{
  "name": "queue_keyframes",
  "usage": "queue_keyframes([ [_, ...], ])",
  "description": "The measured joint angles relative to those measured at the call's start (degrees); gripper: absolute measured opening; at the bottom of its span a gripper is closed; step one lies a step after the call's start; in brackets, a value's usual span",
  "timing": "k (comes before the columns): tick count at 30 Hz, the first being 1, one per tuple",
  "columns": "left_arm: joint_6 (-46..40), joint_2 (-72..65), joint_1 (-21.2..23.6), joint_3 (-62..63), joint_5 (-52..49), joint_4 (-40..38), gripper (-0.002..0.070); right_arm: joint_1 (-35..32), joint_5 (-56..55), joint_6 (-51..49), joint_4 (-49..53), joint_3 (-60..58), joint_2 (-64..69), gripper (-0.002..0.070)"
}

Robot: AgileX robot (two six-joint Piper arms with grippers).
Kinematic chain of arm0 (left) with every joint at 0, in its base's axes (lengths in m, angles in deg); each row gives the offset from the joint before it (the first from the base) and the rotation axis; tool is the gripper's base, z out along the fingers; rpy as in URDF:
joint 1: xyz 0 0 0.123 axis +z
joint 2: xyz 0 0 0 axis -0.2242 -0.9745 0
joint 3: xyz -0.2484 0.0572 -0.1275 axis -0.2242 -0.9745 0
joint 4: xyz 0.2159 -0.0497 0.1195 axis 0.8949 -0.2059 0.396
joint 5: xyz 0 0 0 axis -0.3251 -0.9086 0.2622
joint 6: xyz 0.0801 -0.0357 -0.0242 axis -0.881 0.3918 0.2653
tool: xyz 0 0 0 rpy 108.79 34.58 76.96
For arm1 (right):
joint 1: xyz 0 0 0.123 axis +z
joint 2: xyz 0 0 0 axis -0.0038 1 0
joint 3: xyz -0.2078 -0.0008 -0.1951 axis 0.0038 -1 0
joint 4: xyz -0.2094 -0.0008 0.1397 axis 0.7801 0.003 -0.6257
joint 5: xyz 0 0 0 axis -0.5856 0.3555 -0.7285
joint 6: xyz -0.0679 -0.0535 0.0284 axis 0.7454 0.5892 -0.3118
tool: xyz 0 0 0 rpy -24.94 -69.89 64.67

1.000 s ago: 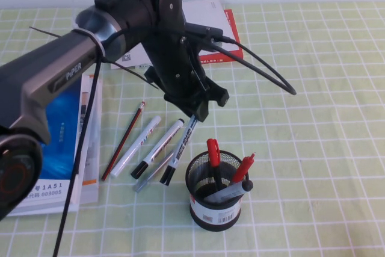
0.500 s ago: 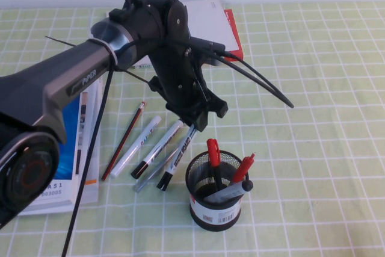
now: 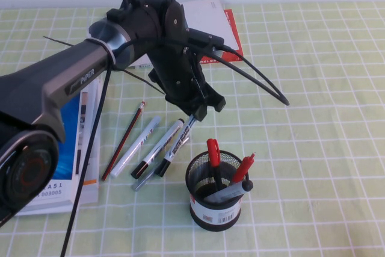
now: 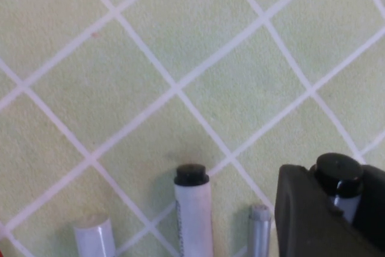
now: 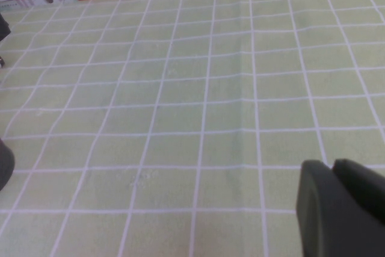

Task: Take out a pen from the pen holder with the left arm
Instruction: Place the pen on the table

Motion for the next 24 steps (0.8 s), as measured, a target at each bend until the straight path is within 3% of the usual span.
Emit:
queue_keyframes([
  [7,-0.30,0.00,0.00,0.00,1.25,0.04,0.0254,0.00,0.00,0.00,0.00,0.00,0.00,-0.0014],
  [15,-0.39,0.59,0.00,0.00,-0.21,0.13,0.0278,0.00,0.00,0.00,0.00,0.00,0.00,-0.0014],
  [18,-0.18,2.95,0.03,0.00,-1.16,0.54,0.0243,0.00,0.00,0.00,0.00,0.00,0.00,-0.0014],
  [21,-0.09,7.21,0.38,0.00,-1.72,0.81,0.0107,0.00,0.00,0.00,0.00,0.00,0.00,-0.0014],
  [24,-0.09,11.78,0.77,0.00,-1.96,1.37,0.0034,0.00,0.00,0.00,0.00,0.00,0.00,-0.0014],
])
